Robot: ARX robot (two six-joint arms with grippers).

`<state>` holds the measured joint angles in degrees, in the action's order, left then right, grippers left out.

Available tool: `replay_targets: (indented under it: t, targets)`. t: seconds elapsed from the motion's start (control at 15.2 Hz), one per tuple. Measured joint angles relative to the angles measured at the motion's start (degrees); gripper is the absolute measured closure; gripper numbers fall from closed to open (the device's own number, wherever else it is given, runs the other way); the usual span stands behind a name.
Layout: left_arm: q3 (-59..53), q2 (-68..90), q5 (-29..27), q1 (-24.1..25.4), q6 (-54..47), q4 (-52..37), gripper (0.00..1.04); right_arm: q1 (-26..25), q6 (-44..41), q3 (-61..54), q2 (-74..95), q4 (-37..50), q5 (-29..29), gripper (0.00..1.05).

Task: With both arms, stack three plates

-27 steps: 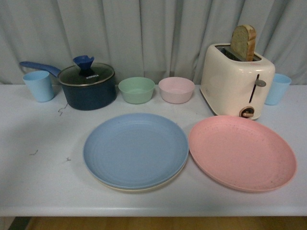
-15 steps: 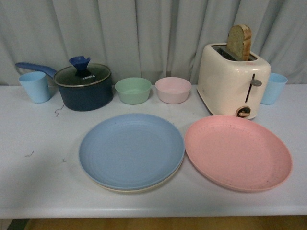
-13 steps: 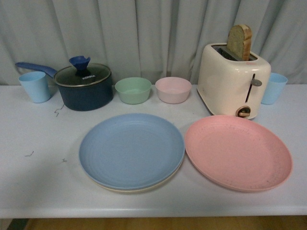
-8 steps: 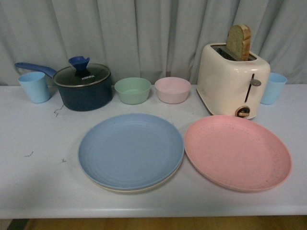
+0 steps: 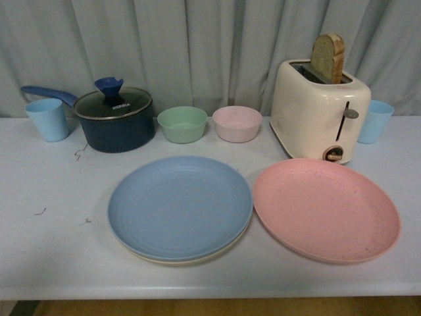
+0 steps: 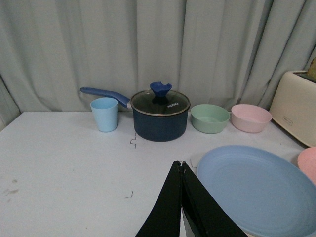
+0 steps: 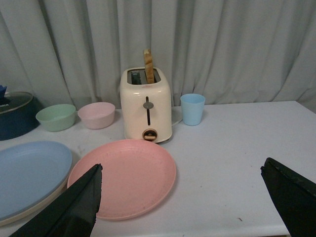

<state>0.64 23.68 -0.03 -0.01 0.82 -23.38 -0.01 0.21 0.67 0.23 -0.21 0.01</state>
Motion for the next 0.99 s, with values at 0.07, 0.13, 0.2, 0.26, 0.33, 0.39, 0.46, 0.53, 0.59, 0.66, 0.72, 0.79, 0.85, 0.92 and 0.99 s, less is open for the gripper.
replay_targets:
  t: [0.07, 0.13, 0.2, 0.26, 0.33, 0.39, 0.46, 0.53, 0.59, 0.66, 0.72, 0.79, 0.85, 0.92, 0.99]
  targets:
    - [0.0, -2.1, 0.0, 0.0, 0.0, 1.8, 1.03, 0.0, 0.0, 0.0, 0.0, 0.0, 0.0, 0.06]
    - [0.0, -3.8, 0.0, 0.0, 0.0, 3.4, 1.03, 0.0, 0.0, 0.0, 0.0, 0.0, 0.0, 0.06]
    - [0.0, -5.4, 0.0, 0.0, 0.0, 5.2, 1.03, 0.0, 0.0, 0.0, 0.0, 0.0, 0.0, 0.06]
    - [0.0, -6.9, 0.0, 0.0, 0.0, 6.5, 1.03, 0.0, 0.0, 0.0, 0.0, 0.0, 0.0, 0.06]
    - [0.0, -8.2, 0.0, 0.0, 0.0, 7.7, 1.03, 0.0, 0.0, 0.0, 0.0, 0.0, 0.0, 0.06]
    - [0.0, -9.4, 0.0, 0.0, 0.0, 9.0, 1.03, 0.0, 0.0, 0.0, 0.0, 0.0, 0.0, 0.06]
    - [0.0, -10.6, 0.0, 0.0, 0.0, 10.2, 1.03, 0.0, 0.0, 0.0, 0.0, 0.0, 0.0, 0.06]
    - [0.0, -11.6, 0.0, 0.0, 0.0, 11.3, 1.03, 0.0, 0.0, 0.0, 0.0, 0.0, 0.0, 0.06]
    - [0.0, -12.5, 0.0, 0.0, 0.0, 12.2, 1.03, 0.0, 0.0, 0.0, 0.0, 0.0, 0.0, 0.06]
    - [0.0, -13.4, 0.0, 0.0, 0.0, 13.1, 1.03, 0.0, 0.0, 0.0, 0.0, 0.0, 0.0, 0.06]
    - [0.1, -15.7, 0.0, 0.0, 0.0, 16.4, 1.03, 0.0, 0.0, 0.0, 0.0, 0.0, 0.0, 0.06]
    - [0.0, -21.8, 0.1, 0.0, 0.0, 24.2, 1.03, 0.0, 0.0, 0.0, 0.0, 0.0, 0.0, 0.06]
    - [0.2, -23.2, 0.1, 0.0, 0.0, 22.4, 1.03, 0.0, 0.0, 0.0, 0.0, 0.0, 0.0, 0.06]
    - [0.0, -23.2, 0.0, 0.0, 0.0, 24.0, 1.03, 0.0, 0.0, 0.0, 0.0, 0.0, 0.0, 0.06]
    - [0.0, -23.2, 0.0, 0.0, 0.0, 23.8, 1.01, 0.0, 0.0, 0.0, 0.0, 0.0, 0.0, 0.06]
